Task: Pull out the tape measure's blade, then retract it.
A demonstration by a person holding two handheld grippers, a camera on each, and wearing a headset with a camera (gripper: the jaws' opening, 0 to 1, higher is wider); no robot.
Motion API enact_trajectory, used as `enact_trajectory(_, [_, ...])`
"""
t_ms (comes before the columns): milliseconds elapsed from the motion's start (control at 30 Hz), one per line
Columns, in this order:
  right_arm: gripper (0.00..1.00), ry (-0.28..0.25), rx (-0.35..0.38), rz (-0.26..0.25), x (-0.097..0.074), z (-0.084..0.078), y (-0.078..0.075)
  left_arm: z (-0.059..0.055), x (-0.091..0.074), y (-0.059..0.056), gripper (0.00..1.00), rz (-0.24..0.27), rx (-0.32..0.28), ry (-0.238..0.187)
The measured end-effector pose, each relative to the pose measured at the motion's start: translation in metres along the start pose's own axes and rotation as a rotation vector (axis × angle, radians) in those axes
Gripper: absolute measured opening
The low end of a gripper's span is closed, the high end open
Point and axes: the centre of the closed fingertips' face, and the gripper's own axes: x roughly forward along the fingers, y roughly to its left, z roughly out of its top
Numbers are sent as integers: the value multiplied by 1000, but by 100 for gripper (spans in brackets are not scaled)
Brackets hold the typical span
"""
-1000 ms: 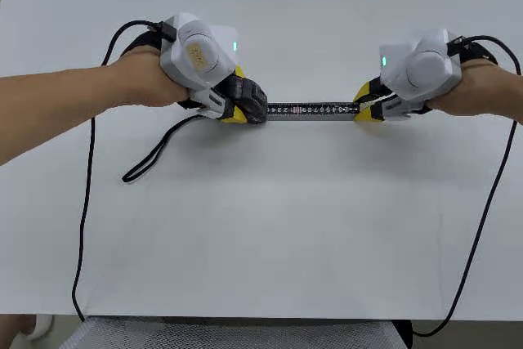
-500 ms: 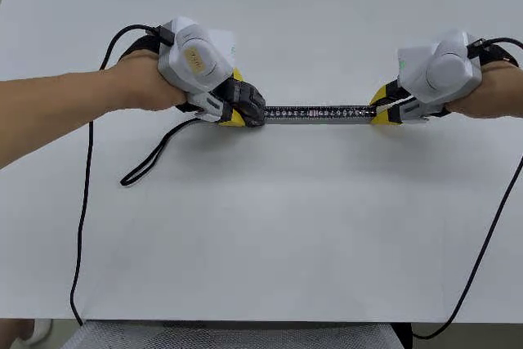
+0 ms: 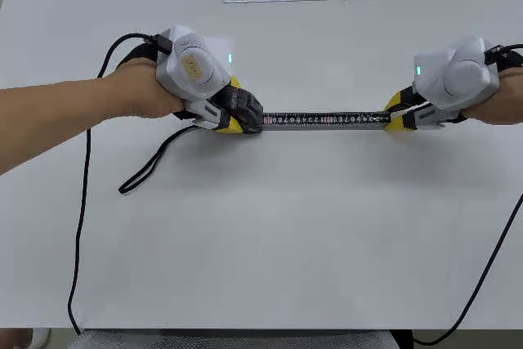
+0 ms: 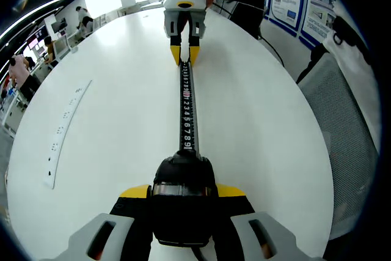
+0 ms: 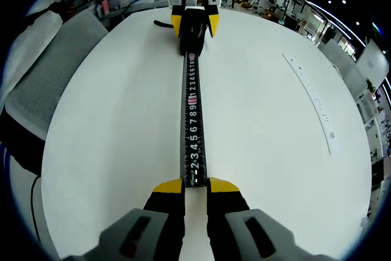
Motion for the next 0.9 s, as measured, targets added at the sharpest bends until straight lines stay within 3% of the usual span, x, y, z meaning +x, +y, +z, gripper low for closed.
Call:
enact_trajectory(533, [11,7,22,-5,-12,-20,-3,0,0,0,35,-3,-1,0])
enact_trajectory(900, [12,12,20,-6,-11,-22,-3,1,0,0,35,-2,1,-4])
